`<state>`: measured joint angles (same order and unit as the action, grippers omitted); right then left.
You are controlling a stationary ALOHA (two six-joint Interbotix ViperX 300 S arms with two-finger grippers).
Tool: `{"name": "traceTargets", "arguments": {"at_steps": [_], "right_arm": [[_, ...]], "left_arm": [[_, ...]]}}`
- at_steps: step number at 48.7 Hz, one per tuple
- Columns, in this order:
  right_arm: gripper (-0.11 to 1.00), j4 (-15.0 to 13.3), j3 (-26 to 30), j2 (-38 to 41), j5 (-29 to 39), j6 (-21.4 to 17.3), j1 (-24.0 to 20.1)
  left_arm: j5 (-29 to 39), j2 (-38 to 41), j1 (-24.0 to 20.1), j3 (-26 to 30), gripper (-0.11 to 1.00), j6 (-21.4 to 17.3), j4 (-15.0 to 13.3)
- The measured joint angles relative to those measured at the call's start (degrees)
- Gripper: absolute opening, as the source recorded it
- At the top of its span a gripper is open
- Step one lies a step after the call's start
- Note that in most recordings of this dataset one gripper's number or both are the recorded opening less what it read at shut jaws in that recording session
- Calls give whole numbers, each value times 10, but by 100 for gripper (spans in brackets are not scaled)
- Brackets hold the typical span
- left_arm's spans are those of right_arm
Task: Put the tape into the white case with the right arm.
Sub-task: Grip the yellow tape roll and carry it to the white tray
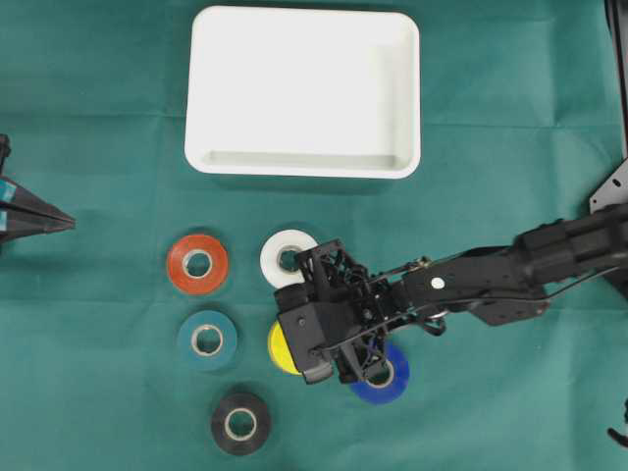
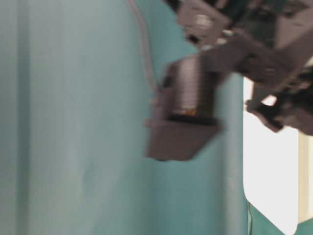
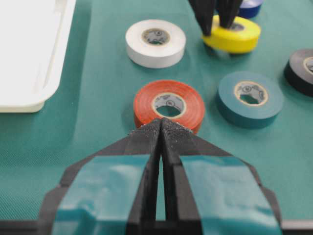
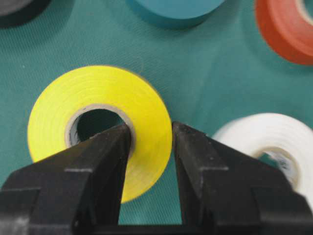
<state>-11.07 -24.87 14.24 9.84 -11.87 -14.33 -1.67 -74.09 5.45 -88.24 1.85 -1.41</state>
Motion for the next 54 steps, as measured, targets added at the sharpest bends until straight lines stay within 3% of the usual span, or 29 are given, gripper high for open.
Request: {"name": "traceTargets", "arguments": {"at_steps": [12,30,54], "right_arm": [[1,0,17,-40,58,-54,-2],[1,0,18,-40,69,-86,10],[1,-7,19,-61,74,-94,178]], "left_arm": [[0,0,0,-1,1,-1,0],[0,0,1,-1,1,-1,0],[-6,0,0,-6,1,-1,0]]}}
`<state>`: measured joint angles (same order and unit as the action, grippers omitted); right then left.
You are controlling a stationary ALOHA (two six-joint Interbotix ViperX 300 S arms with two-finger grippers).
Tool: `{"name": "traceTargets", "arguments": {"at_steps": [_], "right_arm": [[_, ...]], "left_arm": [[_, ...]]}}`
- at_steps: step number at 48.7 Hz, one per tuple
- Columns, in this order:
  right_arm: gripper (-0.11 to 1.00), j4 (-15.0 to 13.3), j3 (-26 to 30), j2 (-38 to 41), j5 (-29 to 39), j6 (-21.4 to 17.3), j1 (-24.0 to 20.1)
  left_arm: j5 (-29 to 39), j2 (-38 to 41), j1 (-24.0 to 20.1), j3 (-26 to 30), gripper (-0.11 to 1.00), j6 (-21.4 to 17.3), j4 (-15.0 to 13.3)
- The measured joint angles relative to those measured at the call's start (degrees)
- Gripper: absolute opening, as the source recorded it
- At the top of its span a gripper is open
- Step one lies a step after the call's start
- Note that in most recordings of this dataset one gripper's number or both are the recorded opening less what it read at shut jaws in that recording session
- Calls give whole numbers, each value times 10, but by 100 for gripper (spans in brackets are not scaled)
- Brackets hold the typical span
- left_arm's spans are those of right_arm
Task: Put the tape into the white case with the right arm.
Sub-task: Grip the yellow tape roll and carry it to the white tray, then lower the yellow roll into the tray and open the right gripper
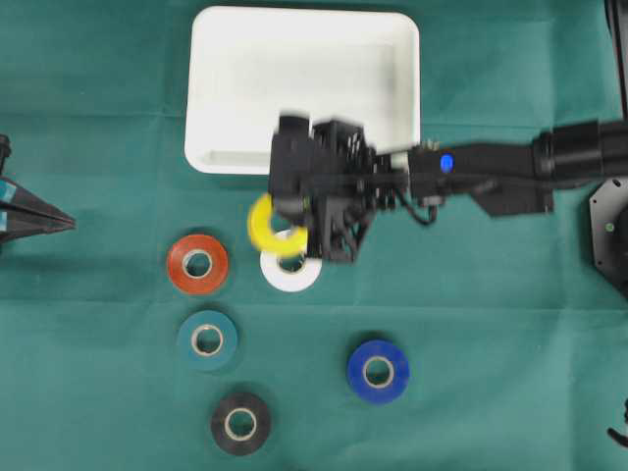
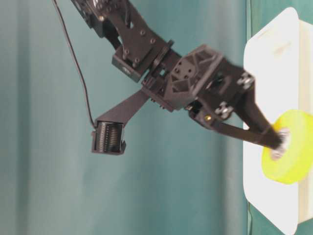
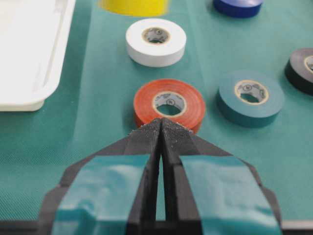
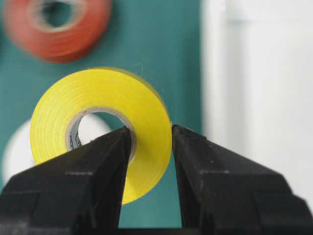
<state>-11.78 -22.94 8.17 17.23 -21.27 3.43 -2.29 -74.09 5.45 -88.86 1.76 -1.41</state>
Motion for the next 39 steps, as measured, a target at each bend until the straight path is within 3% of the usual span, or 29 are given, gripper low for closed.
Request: {"name": "traceTargets", "arguments": {"at_steps": [27,39], "right_arm": [[1,-33,11,-1,0,0,138],[1,-43,11,0,-4,0,171]], "left_arm": [[0,0,0,0,1,0,0],[-1,0,1,0,1,0,0]]}}
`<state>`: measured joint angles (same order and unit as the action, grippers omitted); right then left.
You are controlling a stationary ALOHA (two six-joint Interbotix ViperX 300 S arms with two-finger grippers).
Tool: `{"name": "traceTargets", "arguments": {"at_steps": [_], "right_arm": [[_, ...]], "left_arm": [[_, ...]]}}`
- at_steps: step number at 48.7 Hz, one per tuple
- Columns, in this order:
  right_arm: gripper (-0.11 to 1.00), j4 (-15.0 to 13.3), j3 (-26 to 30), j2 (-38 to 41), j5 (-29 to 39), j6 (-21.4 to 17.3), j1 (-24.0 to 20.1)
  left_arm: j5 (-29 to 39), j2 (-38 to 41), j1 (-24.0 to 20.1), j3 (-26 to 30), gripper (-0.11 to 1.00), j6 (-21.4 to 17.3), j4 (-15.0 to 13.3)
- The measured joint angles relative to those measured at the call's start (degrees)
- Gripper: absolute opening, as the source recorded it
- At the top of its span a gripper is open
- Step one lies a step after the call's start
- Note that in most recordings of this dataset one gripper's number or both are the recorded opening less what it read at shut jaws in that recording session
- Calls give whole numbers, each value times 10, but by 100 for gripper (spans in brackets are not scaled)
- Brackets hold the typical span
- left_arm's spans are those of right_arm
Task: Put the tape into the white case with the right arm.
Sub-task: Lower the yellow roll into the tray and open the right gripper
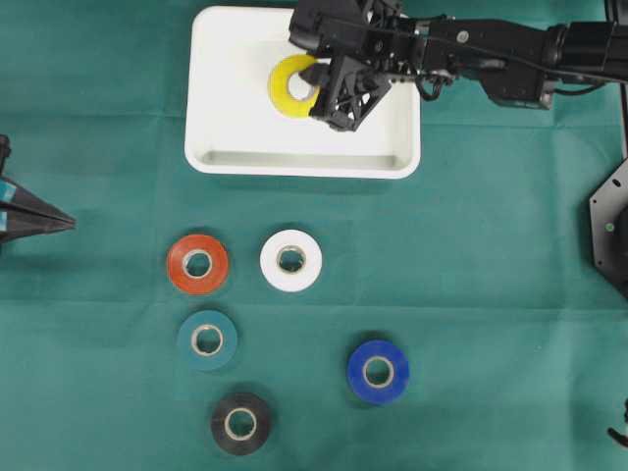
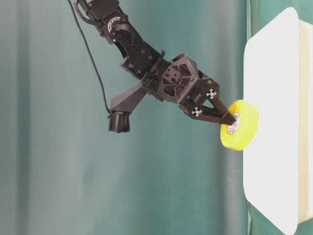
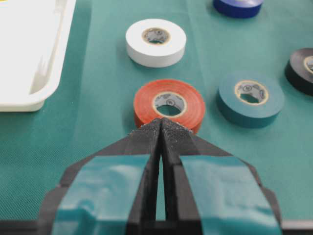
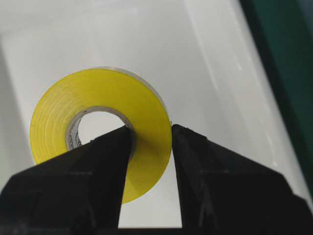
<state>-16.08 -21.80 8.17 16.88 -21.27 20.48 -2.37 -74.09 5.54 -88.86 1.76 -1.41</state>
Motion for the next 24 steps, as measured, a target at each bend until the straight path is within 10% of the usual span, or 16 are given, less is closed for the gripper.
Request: {"name": "traceTargets", "arguments": {"at_steps": [24], "right_arm": [[1,-9,28,33,-29,0,13]], "left_arm": [[-4,-1,-1,-1,1,-1,0]]}}
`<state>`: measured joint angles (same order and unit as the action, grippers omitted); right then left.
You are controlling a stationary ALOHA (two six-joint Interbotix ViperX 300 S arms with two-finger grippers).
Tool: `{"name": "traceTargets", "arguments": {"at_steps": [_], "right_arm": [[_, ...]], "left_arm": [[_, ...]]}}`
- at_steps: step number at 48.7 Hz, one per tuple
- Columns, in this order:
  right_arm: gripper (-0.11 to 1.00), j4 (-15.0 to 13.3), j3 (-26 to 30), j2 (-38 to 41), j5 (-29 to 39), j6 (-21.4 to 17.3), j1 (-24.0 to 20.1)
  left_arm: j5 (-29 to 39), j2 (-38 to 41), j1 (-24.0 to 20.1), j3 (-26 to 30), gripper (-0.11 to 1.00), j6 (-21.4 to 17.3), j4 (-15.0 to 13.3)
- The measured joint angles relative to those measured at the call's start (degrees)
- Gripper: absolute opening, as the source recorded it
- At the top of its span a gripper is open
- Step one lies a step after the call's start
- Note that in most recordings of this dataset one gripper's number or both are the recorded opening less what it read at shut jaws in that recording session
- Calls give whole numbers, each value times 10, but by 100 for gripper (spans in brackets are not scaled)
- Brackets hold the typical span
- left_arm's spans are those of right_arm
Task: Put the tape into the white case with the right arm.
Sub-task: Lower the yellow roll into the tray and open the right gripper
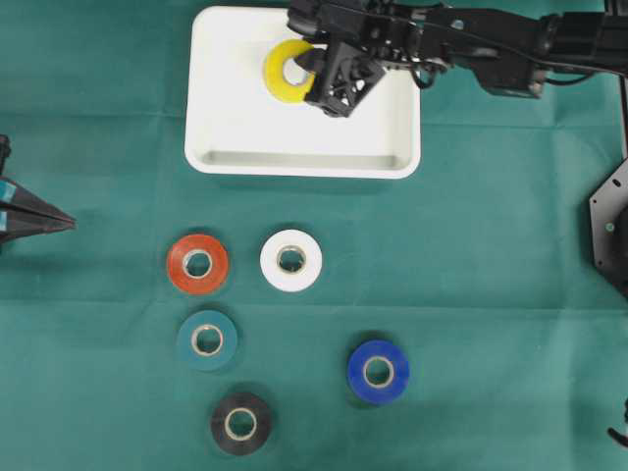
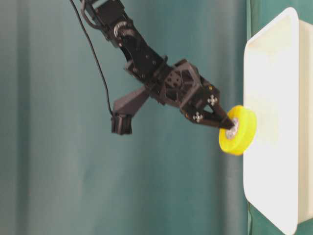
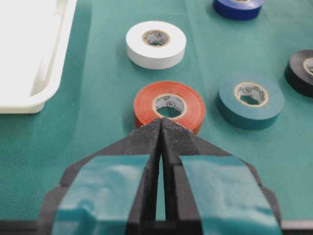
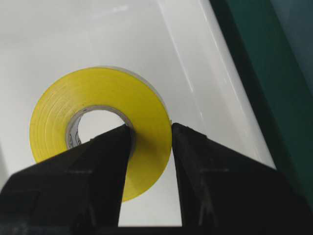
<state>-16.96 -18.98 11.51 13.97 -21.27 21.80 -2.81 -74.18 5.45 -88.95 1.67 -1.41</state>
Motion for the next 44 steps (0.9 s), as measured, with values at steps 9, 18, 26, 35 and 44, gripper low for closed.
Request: {"name": "traceTargets", "arguments": {"at_steps": [9,18,26,35,44], "right_arm": [[1,-2,48,36,-1,9,1],[1,-16,58,40,-2,12,1],[1,-23,59,40,-10,14,1],[1,-33,59,42,-16,14,-1],[1,-35,59,44,-38,14,-1]], "left_arm": [[0,1,-1,0,1,1,0],[0,-1,-2,0,1,0,0],[0,-2,-2,0,1,0,0],[0,-3,-2,0,1,0,0],[0,-3,-2,1,1,1,0]]}}
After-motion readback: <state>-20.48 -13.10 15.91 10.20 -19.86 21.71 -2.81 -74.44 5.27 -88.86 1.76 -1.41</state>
